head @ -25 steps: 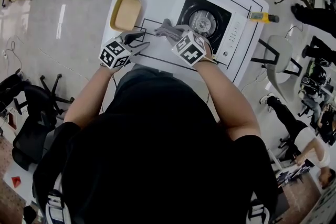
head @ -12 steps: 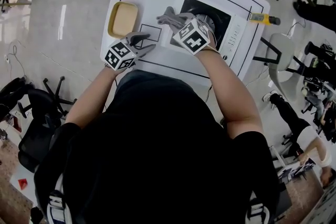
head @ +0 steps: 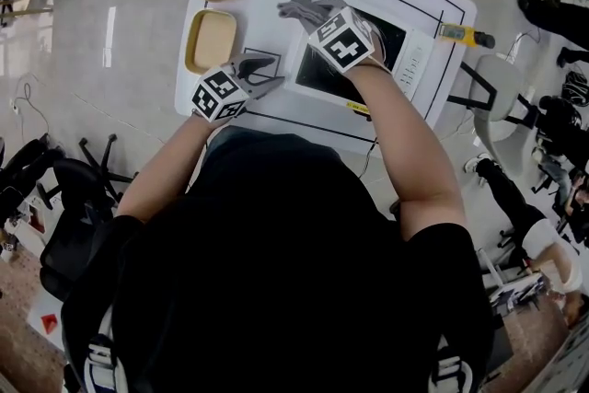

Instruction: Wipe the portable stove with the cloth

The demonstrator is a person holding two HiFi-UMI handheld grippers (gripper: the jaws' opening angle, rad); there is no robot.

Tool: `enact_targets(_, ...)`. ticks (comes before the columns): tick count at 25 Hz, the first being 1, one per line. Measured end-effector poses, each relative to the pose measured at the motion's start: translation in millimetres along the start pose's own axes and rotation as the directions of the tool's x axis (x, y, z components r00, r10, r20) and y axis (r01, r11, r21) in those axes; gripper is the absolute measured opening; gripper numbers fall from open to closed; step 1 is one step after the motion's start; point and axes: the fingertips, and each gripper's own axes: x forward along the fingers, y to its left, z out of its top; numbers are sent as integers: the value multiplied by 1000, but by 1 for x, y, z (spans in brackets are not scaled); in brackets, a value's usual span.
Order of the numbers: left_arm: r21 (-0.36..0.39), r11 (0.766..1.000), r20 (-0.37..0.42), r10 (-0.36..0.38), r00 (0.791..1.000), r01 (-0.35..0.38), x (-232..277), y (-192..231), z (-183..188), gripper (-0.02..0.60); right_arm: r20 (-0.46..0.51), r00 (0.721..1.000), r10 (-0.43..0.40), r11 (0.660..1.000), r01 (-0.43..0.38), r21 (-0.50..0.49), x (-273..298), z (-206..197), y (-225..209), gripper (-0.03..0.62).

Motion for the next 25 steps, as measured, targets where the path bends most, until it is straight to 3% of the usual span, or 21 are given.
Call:
enact_targets(4,-14,1000,-7,-15,1000,15,10,1,5,218,3,1000,-13,1000,13,24,3,6,-23,106)
enact_targets(8,-46,998,-18,-39,999,38,15,2,8,227,31,999,4,991,-9,131,6,13,-44,106)
enact_targets(10,-54,997,-31,-49,998,47,19,2,6,229,60,998,36,974,-49,222,6,15,-54,106)
enact_targets(14,-57,997,-59,-56,997,53,22,2,-1,230,117,989,91,906,-131,403,1,10,-68,106)
enact_targets(25,-34,998,-95,-52,994,49,27,1,-2,230,100,993,63,833,-108,542,-35,-48,-99,107)
